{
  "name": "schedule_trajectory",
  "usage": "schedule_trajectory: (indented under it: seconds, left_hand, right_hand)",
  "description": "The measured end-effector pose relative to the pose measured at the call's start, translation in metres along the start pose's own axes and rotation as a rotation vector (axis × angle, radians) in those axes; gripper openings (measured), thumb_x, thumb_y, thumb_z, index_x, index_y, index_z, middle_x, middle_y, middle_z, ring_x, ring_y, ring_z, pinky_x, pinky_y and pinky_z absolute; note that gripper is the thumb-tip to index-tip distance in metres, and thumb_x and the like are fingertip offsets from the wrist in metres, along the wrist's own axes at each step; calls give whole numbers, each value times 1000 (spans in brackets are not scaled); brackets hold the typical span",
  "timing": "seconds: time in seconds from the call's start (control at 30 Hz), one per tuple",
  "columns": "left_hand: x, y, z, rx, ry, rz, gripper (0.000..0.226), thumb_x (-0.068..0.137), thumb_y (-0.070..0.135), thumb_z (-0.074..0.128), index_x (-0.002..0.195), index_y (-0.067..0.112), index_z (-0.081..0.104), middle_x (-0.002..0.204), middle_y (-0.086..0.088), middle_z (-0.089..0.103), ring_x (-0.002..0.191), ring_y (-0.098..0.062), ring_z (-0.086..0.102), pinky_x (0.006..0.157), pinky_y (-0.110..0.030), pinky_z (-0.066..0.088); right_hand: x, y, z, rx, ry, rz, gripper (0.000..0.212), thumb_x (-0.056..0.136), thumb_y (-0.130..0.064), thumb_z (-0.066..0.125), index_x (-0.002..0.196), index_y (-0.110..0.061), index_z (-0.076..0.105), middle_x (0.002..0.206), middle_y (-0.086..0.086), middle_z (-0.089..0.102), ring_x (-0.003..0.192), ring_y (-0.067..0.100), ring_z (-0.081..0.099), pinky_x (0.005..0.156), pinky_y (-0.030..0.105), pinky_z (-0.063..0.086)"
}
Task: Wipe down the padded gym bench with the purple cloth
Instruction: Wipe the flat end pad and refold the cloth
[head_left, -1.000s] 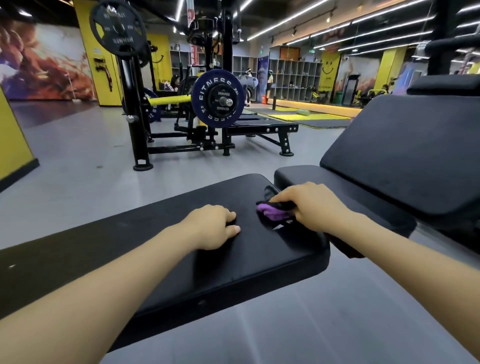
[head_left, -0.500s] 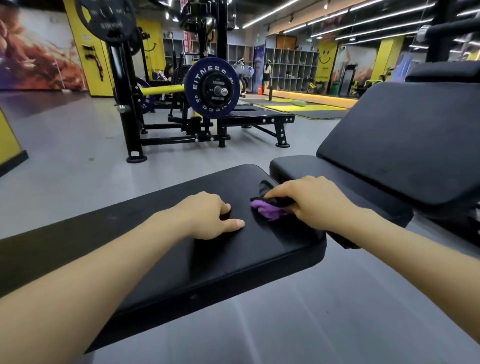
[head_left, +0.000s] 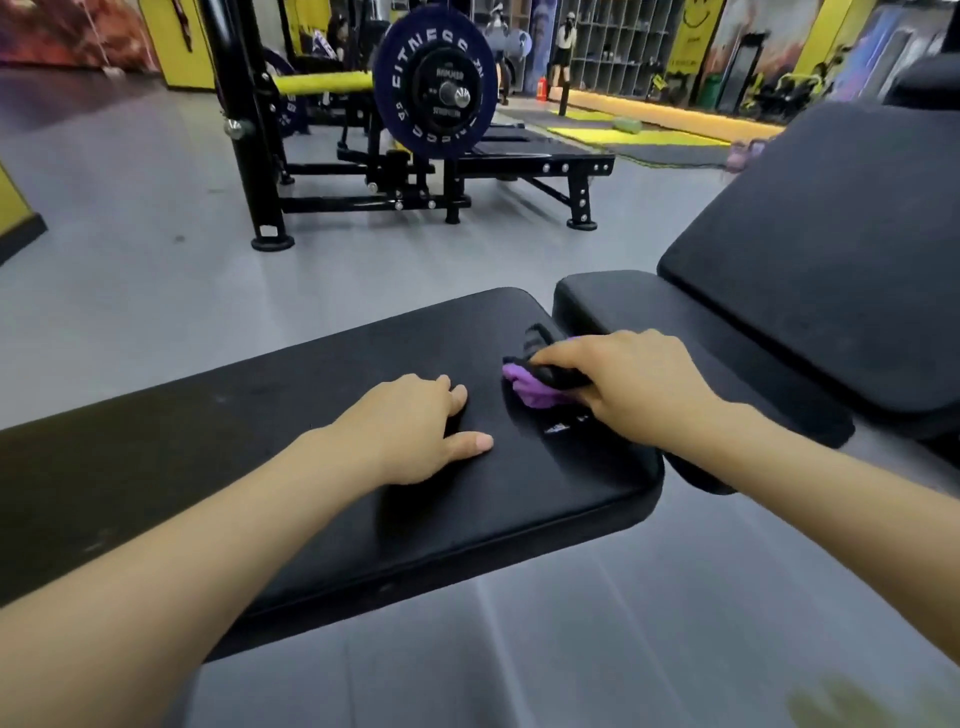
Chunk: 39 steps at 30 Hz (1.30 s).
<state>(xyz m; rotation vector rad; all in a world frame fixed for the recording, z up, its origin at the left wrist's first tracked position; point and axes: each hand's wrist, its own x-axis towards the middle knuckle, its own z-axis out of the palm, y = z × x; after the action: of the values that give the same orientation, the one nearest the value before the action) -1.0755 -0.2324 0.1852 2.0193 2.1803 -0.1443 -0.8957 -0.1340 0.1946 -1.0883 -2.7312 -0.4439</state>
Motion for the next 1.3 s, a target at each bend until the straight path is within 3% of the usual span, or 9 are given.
schedule_trajectory:
  seconds: [0.17, 0.27, 0.37, 0.5, 0.73, 0.9, 1.0, 1.17, 1.3]
  left_hand:
    - [-1, 7, -11, -93, -88, -9, 69, 95, 53, 35, 150, 17, 15, 158, -3, 11, 141, -23, 24, 108, -33, 29]
    - [0, 7, -9, -192, -139, -44, 72, 96, 48, 38, 151, 17, 6, 159, -3, -1, 146, -19, 10, 112, -32, 23]
    - [3, 7, -12, -260, -190, -82, 75, 95, 44, 43, 151, 16, 2, 159, -3, -6, 147, -18, 3, 114, -33, 21]
    - [4, 12, -19, -297, -233, -126, 76, 95, 41, 47, 151, 17, 3, 159, -1, -6, 147, -16, 2, 113, -31, 22]
    - [13, 13, -36, -251, -341, -159, 80, 92, 41, 53, 151, 17, 6, 159, 0, -5, 146, -18, 4, 111, -36, 27]
    - [22, 13, -34, -204, -413, -160, 82, 91, 41, 53, 151, 15, 4, 159, -2, -6, 146, -21, 4, 109, -38, 29]
    - [25, 12, -32, -191, -424, -153, 83, 91, 40, 54, 151, 15, 3, 159, -3, -7, 147, -21, 2, 109, -38, 29]
    - [27, 11, -32, -214, -466, -162, 82, 92, 38, 53, 151, 14, 0, 158, -3, -11, 147, -20, -3, 110, -37, 27]
    - [28, 12, -31, -234, -478, -172, 83, 92, 37, 53, 151, 13, -2, 158, -4, -13, 146, -20, -5, 112, -37, 25]
  right_hand:
    - [54, -2, 9, 96, -46, 2, 42, 88, -53, 48, 114, -21, 53, 109, 2, 57, 102, 24, 49, 65, 30, 36]
    - [52, -2, 23, 260, -25, 16, 63, 80, -66, 35, 105, -17, 65, 122, 10, 50, 113, 31, 45, 91, 41, 39]
    - [45, 3, 23, 484, -159, -27, 62, 87, -56, 37, 132, -16, 50, 145, 8, 38, 136, 26, 31, 110, 39, 21]
    - [27, 8, 10, 611, -162, 6, 41, 89, -26, 57, 129, -17, 55, 131, 3, 55, 120, 25, 49, 99, 34, 39]
    - [-40, -8, 0, 359, -21, 181, 49, 85, -45, 44, 115, -12, 63, 97, 10, 58, 77, 28, 54, 66, 33, 45]
    - [55, -3, 35, 391, -38, 352, 48, 90, -42, 45, 124, -9, 55, 119, 18, 52, 110, 36, 49, 105, 47, 31]
    - [66, 2, 41, 580, -106, 316, 45, 94, -32, 50, 133, -9, 48, 137, 11, 44, 123, 30, 42, 102, 38, 36]
    - [-36, -15, 7, 573, -98, 263, 44, 87, -30, 56, 126, -10, 56, 131, 7, 54, 118, 26, 48, 102, 35, 40]
    - [-18, -2, 14, 570, -139, 199, 47, 78, -18, 72, 122, -6, 59, 124, 12, 58, 114, 30, 53, 98, 39, 44]
